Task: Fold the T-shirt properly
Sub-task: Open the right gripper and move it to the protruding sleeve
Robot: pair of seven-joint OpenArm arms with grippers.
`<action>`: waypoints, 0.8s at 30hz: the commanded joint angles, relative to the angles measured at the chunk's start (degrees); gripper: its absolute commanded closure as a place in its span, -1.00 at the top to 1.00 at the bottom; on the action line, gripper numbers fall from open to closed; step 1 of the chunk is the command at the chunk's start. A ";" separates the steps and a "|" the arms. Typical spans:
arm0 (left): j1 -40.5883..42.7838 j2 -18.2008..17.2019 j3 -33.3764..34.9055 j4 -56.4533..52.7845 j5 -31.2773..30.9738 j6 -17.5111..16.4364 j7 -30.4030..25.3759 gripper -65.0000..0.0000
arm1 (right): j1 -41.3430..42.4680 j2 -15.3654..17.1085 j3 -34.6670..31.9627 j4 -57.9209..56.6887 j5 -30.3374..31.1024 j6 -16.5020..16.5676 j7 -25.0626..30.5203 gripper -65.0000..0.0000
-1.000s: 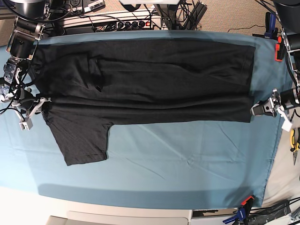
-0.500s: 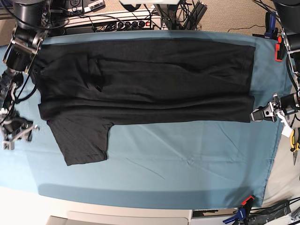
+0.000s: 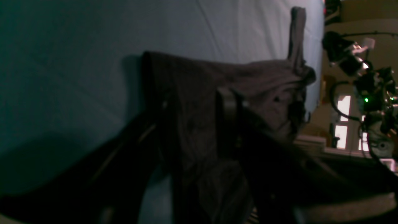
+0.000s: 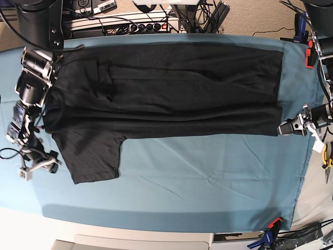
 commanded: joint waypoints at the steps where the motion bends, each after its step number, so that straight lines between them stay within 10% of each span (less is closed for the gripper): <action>1: -1.29 -1.42 -0.17 0.83 -1.56 -0.32 -0.66 -0.32 | 2.75 0.50 0.13 -0.39 0.70 0.31 2.25 0.00; 24: -1.42 -1.42 -0.17 0.83 -1.56 -0.32 -1.03 -0.32 | 2.95 -2.21 0.11 -6.78 -6.51 -5.40 2.95 0.00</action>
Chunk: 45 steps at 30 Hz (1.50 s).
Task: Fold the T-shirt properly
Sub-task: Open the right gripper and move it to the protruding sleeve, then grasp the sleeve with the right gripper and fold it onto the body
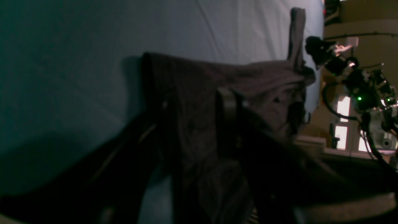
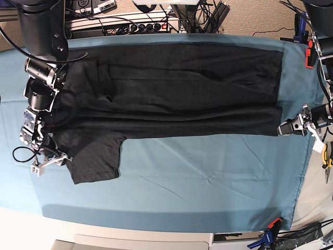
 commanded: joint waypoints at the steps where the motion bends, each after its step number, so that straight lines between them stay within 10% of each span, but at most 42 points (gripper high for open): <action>1: -1.40 -1.40 -0.17 0.83 -1.56 -0.32 -0.79 -0.32 | 1.03 0.26 0.13 0.79 0.55 0.39 0.90 0.00; 23: -1.40 -1.40 -0.17 0.83 -1.56 -0.32 -0.79 -0.32 | -2.01 -1.14 0.11 0.81 5.16 7.63 0.68 -0.03; 30: -1.40 -1.40 -0.17 0.83 -1.56 -0.32 -0.81 -0.33 | -2.03 -1.14 0.11 0.81 5.16 7.69 0.79 -1.00; 45: -1.38 -1.42 -0.17 0.83 -1.56 -0.32 -0.76 -0.35 | -3.19 -1.16 0.11 5.22 5.22 20.51 -0.52 -1.00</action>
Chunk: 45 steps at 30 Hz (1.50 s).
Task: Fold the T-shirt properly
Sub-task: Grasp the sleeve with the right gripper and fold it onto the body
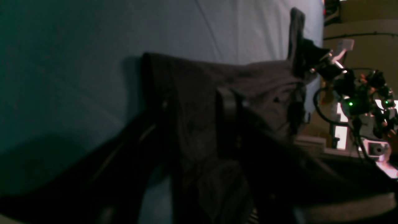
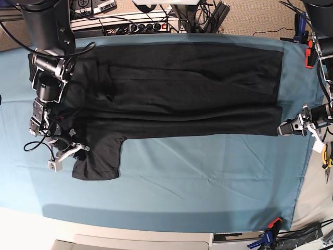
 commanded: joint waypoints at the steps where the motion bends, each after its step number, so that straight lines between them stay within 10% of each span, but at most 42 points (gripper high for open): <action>1: -1.38 -1.40 -0.17 0.83 -1.56 -0.30 -0.79 -0.35 | 1.01 0.92 0.09 2.95 0.57 0.52 0.28 -1.00; 24: -1.40 -1.40 -0.17 0.83 -1.56 -0.30 -0.81 -0.35 | -22.62 0.94 -7.45 53.96 17.66 0.52 -23.43 -1.00; 45: -1.38 -1.40 -0.17 0.83 -1.56 -0.30 -0.81 -0.35 | -30.25 0.98 -17.27 59.76 18.86 0.52 -33.42 -1.00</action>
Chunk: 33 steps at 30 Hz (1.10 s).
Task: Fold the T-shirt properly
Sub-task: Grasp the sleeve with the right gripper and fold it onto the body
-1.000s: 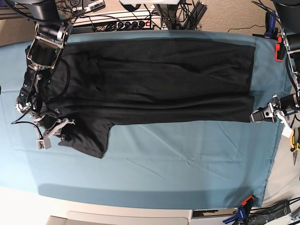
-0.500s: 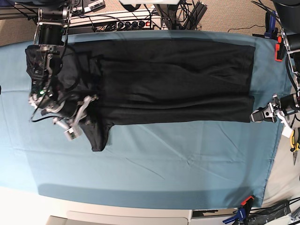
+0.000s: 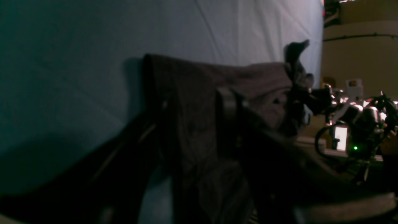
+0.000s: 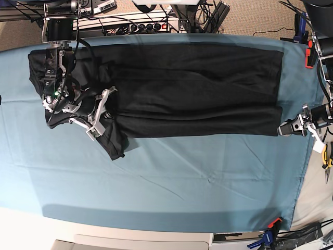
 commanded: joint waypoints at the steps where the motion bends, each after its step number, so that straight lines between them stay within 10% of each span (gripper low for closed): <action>1: -1.38 -1.40 -0.17 0.81 -1.56 -0.32 -0.42 -0.35 | 0.92 0.96 0.31 1.07 2.16 0.06 0.17 -1.00; 15: -1.38 -1.42 -0.17 0.81 -1.56 -0.32 -0.42 -0.35 | 0.94 0.94 0.42 1.07 5.03 0.06 -3.98 -1.00; 20: -1.40 -1.42 -0.17 0.81 -1.56 -0.32 -0.42 -0.35 | 0.94 0.94 0.39 1.07 8.22 0.06 -4.72 -0.11; 33: -1.40 -1.42 -0.17 0.81 -1.56 -0.32 -0.42 -0.35 | 3.89 0.61 0.50 1.07 22.34 0.06 -2.86 -0.10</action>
